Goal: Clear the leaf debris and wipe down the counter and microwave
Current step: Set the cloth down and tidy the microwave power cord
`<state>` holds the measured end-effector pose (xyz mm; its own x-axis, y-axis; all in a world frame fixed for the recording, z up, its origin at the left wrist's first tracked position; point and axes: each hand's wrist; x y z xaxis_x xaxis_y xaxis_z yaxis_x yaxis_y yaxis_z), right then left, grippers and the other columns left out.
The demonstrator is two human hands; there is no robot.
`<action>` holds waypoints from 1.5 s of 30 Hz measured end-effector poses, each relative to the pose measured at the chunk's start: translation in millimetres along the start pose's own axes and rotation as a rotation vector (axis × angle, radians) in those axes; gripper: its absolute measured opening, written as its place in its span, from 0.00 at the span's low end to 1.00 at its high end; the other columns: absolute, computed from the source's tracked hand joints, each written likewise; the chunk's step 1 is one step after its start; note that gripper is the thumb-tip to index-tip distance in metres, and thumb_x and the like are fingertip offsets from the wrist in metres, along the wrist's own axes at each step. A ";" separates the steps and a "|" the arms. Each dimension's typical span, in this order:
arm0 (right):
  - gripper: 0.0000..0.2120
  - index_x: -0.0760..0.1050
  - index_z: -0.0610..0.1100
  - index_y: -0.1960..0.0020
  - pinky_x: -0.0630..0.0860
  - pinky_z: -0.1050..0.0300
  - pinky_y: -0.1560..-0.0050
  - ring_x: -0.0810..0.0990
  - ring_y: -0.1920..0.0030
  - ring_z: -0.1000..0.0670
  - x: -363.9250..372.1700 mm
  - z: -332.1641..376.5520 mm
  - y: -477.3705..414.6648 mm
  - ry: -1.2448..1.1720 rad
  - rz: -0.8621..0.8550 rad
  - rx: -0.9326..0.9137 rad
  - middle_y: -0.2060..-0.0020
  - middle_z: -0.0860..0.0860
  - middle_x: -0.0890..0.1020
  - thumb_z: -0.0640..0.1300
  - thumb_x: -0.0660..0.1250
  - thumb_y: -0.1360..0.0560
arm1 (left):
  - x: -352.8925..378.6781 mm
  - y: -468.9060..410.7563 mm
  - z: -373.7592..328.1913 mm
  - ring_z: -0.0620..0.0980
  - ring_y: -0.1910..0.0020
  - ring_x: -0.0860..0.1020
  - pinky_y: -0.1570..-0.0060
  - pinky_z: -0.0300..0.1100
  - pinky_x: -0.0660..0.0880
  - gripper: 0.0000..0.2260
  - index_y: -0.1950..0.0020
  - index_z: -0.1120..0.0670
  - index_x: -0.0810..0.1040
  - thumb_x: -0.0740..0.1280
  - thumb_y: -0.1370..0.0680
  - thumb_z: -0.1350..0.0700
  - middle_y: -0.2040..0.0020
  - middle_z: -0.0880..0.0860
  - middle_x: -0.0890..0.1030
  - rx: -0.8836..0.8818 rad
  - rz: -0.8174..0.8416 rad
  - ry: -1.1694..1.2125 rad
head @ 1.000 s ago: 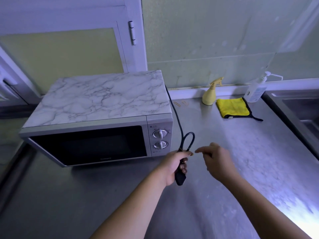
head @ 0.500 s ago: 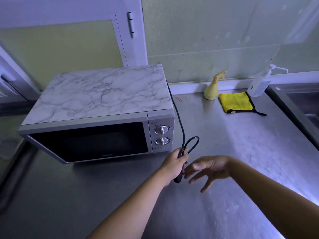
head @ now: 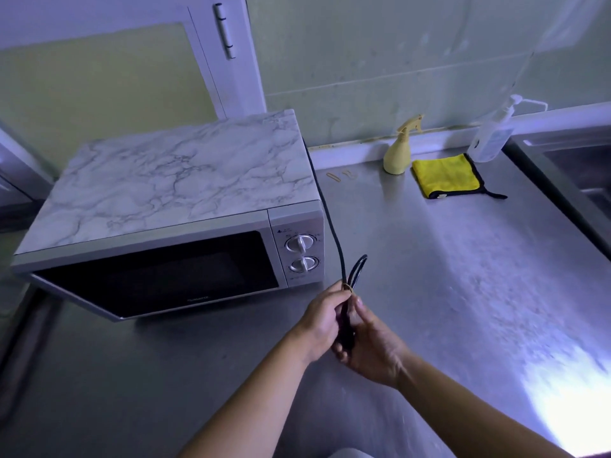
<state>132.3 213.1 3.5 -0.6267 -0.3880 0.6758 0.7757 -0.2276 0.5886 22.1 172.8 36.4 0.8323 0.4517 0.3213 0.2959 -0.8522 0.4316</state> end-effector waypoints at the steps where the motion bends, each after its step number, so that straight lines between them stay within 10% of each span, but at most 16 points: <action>1: 0.36 0.79 0.43 0.54 0.74 0.58 0.66 0.76 0.65 0.48 0.4 7.2 -1.3 0.018 -0.014 0.013 0.63 0.46 0.78 0.69 0.81 0.47 | -1.4 0.1 -3.2 0.46 0.63 0.66 0.63 0.42 0.62 0.11 0.62 0.51 0.72 0.61 0.20 0.60 0.65 0.51 0.68 -0.009 0.040 -0.064; 6: 0.21 0.80 0.46 0.62 0.71 0.57 0.60 0.77 0.64 0.49 15.2 48.5 -6.8 0.138 -0.128 0.136 0.65 0.48 0.77 0.64 0.77 0.39 | -5.6 -5.2 -7.7 0.38 0.57 0.80 0.55 0.32 0.76 0.16 0.50 0.35 0.76 0.66 0.20 0.60 0.57 0.41 0.82 0.013 -0.027 -0.490; 13: 0.13 0.79 0.48 0.67 0.72 0.60 0.62 0.78 0.66 0.53 16.1 34.8 -19.1 0.054 -0.202 0.175 0.68 0.53 0.79 0.56 0.72 0.31 | -19.4 -3.2 4.5 0.39 0.51 0.80 0.53 0.25 0.73 0.26 0.32 0.45 0.72 0.70 0.25 0.67 0.42 0.43 0.81 0.004 -0.056 -0.463; 18: 0.21 0.72 0.45 0.67 0.72 0.57 0.60 0.80 0.69 0.50 7.4 35.2 -25.2 0.002 -0.297 0.166 0.69 0.50 0.77 0.58 0.62 0.22 | -16.9 6.1 18.7 0.39 0.48 0.77 0.52 0.28 0.70 0.14 0.51 0.42 0.77 0.72 0.27 0.61 0.48 0.43 0.80 0.183 -0.227 -0.630; 26: 0.23 0.77 0.41 0.57 0.74 0.54 0.53 0.80 0.58 0.46 28.8 26.8 -30.5 -0.247 -0.258 0.109 0.61 0.45 0.80 0.58 0.58 0.18 | -2.6 10.5 18.4 0.55 0.51 0.77 0.50 0.49 0.72 0.07 0.53 0.49 0.87 0.75 0.30 0.57 0.53 0.47 0.82 0.489 -0.517 -1.097; 30: 0.32 0.83 0.36 0.64 0.74 0.52 0.54 0.86 0.63 0.46 32.1 29.1 -28.2 -0.295 -0.151 0.071 0.64 0.43 0.84 0.57 0.54 0.17 | -1.6 15.1 16.5 0.53 0.55 0.78 0.53 0.46 0.66 0.08 0.58 0.49 0.87 0.78 0.33 0.60 0.58 0.45 0.82 0.653 -0.585 -1.063; 40: 0.20 0.77 0.38 0.63 0.82 0.55 0.60 0.84 0.63 0.46 50.9 31.7 -19.6 -0.346 0.031 0.048 0.66 0.45 0.81 0.54 0.65 0.24 | 4.6 26.8 3.0 0.54 0.57 0.80 0.54 0.55 0.76 0.05 0.60 0.55 0.87 0.76 0.32 0.65 0.59 0.48 0.84 0.766 -0.637 -0.823; 45: 0.19 0.80 0.41 0.55 0.79 0.57 0.57 0.82 0.60 0.49 43.3 29.2 -25.4 -0.331 -0.010 0.025 0.61 0.48 0.80 0.54 0.59 0.19 | -3.0 34.6 -5.7 0.45 0.58 0.78 0.53 0.41 0.73 0.02 0.62 0.52 0.83 0.71 0.30 0.57 0.61 0.48 0.81 0.428 -0.281 -0.557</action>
<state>83.3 228.2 30.8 -0.6279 -0.0736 0.7748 0.7697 -0.2060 0.6042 27.2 143.5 55.1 0.7791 0.5632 -0.2754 0.5931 -0.8044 0.0328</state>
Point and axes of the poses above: each hand's wrist, its own y-axis away from the middle knuckle, its own x-axis out of the palm, z = x × y
